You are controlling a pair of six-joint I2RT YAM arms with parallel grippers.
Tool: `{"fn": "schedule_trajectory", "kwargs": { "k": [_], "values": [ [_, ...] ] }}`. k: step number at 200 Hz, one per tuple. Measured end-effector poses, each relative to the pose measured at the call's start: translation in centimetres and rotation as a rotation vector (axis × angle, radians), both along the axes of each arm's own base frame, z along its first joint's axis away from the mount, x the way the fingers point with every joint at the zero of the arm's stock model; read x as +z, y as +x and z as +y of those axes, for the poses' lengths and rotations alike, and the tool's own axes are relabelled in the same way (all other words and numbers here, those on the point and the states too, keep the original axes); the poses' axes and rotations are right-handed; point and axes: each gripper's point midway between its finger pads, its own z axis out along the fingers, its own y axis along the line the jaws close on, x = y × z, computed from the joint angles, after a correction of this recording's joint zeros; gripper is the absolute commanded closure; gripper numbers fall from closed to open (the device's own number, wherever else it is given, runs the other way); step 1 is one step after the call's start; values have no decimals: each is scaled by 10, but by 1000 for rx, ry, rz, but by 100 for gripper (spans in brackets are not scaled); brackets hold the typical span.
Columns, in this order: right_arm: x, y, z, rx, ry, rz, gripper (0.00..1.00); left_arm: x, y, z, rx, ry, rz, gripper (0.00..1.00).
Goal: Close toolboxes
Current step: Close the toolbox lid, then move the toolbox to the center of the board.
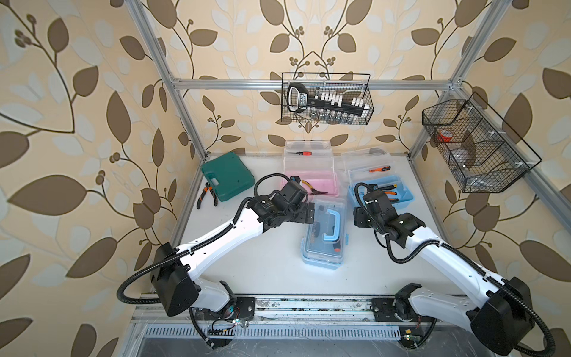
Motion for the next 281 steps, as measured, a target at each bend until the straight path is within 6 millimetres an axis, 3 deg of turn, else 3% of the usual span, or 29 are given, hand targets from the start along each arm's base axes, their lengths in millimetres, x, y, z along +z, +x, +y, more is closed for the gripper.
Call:
{"fn": "schedule_trajectory", "kwargs": {
  "k": [20,65,131,158,200,230,281],
  "values": [
    [-25,-8,-11,-22,-4,68,34,-9,0,-6,-15,2,27,1],
    [-74,-23,3,22,49,204,34,-12,1,-16,-37,-24,38,1],
    [-104,-26,50,145,122,283,34,-17,3,-12,-21,-3,38,1],
    [-104,-13,73,182,123,292,34,-23,-2,0,5,22,47,1],
    [-82,25,106,213,163,217,34,-21,-5,25,59,24,48,1],
    [-76,41,125,241,193,193,33,-18,-4,31,70,22,44,1],
    [-76,42,120,241,220,182,33,-13,0,24,58,22,56,1]
  ]
}}
